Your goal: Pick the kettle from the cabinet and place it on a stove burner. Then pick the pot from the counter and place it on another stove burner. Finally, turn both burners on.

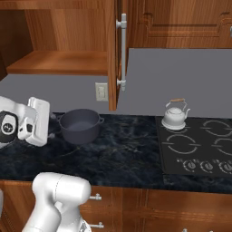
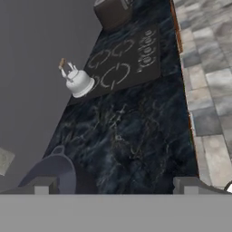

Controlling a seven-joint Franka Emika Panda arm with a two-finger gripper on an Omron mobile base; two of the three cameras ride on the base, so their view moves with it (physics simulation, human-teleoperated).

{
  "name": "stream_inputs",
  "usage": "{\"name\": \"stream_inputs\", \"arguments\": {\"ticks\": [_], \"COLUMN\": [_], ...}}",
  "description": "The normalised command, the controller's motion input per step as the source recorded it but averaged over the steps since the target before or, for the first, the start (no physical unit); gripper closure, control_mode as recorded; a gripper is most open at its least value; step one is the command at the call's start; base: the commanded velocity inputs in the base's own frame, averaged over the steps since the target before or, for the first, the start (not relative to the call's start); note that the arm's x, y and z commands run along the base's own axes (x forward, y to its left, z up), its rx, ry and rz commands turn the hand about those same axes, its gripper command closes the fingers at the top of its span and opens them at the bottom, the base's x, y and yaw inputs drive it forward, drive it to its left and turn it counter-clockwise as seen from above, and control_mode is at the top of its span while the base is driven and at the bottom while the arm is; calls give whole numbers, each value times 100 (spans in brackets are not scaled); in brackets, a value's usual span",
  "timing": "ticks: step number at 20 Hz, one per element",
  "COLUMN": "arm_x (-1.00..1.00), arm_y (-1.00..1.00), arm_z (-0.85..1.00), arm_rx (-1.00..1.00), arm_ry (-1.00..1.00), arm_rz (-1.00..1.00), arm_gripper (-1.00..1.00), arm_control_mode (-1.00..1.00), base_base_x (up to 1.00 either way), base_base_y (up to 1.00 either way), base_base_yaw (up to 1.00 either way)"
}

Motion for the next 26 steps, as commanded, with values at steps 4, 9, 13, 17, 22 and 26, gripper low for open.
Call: {"name": "stream_inputs", "arguments": {"ticks": [4,9,13,17,22,26], "arm_x": [37,33,20,8,18,23], "arm_y": [0,0,0,0,0,0], "arm_z": [-26,-28,-27,-22,-24,-24], "arm_rx": [5,5,5,2,0,0], "arm_ry": [7,6,0,0,1,1], "arm_rz": [-7,-6,-5,-4,-2,-2], "arm_gripper": [-100,-100,-100,-100,-100,-100], "arm_control_mode": [-100,-100,-100,-100,-100,-100], "base_base_x": [0,0,0,0,0,0], "base_base_y": [0,0,0,0,0,0], "base_base_yaw": [0,0,0,0,0,0]}}
